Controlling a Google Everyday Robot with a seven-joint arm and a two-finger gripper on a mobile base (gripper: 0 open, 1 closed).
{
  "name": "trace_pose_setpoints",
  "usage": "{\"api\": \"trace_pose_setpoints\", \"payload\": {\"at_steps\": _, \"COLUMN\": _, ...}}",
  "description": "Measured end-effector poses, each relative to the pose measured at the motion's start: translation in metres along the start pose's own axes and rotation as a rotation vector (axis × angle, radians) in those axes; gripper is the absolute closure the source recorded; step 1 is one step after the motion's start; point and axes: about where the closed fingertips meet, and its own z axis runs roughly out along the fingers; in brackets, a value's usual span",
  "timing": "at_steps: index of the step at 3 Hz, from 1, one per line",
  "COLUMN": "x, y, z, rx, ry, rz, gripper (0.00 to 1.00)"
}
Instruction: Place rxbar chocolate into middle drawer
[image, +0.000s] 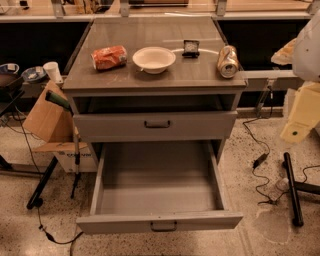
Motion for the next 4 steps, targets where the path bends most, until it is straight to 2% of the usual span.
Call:
{"api": "trace_pose_setpoints", "payload": {"at_steps": 1, "x": 0.0, "y": 0.0, "z": 0.0, "rx": 0.0, "ry": 0.0, "rz": 0.0, "gripper": 0.0}}
{"api": "trace_pose_setpoints", "payload": {"at_steps": 2, "x": -0.026, "y": -0.01, "z": 0.008, "rx": 0.006, "ry": -0.051, "rz": 0.042, "gripper": 0.0}}
{"api": "trace_pose_setpoints", "payload": {"at_steps": 3, "x": -0.065, "y": -0.029, "z": 0.012, "rx": 0.02, "ry": -0.153, "rz": 0.127, "gripper": 0.0}}
{"api": "trace_pose_setpoints", "payload": {"at_steps": 4, "x": -0.099, "y": -0.056, "z": 0.013, "rx": 0.032, "ry": -0.248, "rz": 0.24, "gripper": 0.0}}
